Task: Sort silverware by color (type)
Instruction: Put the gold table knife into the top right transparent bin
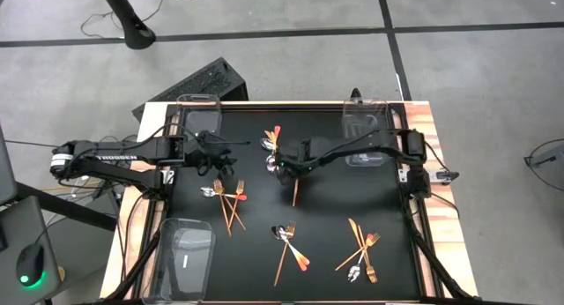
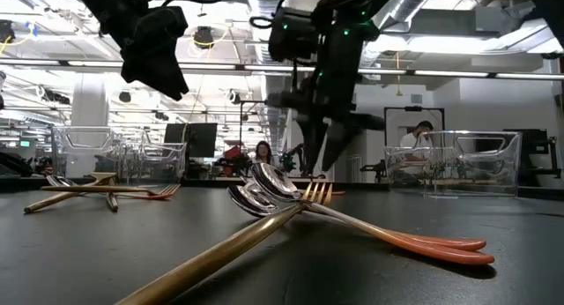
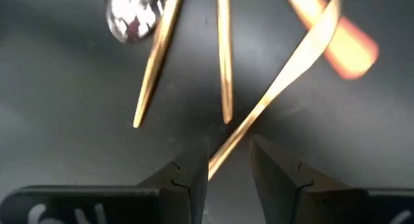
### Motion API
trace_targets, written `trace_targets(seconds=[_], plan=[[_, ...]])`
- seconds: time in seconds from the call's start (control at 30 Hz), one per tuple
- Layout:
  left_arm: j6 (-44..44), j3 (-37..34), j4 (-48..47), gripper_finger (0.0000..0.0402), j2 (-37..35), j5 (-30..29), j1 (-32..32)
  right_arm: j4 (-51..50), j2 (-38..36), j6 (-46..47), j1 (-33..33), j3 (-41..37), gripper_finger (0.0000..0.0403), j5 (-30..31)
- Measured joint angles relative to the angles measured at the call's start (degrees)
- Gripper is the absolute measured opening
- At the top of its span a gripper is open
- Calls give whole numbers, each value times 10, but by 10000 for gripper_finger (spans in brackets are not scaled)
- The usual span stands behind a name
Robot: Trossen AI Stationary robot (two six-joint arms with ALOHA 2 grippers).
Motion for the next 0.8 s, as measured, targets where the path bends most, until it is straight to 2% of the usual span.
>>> trace_targets(seconds=[0.27, 0.57, 0.67, 0.8], plan=[[35, 0, 0, 171, 0, -10, 0, 8, 41, 74, 11, 1, 137, 10], [30, 0, -4, 171, 0, 7, -1, -8, 52, 72, 7, 1, 133, 15], [30, 0, -5, 171, 0, 8, -3, -22, 52, 61, 6, 1, 115, 15], [31, 0, -5, 171, 0, 8, -4, -59, 52, 40, 1, 2, 71, 0]])
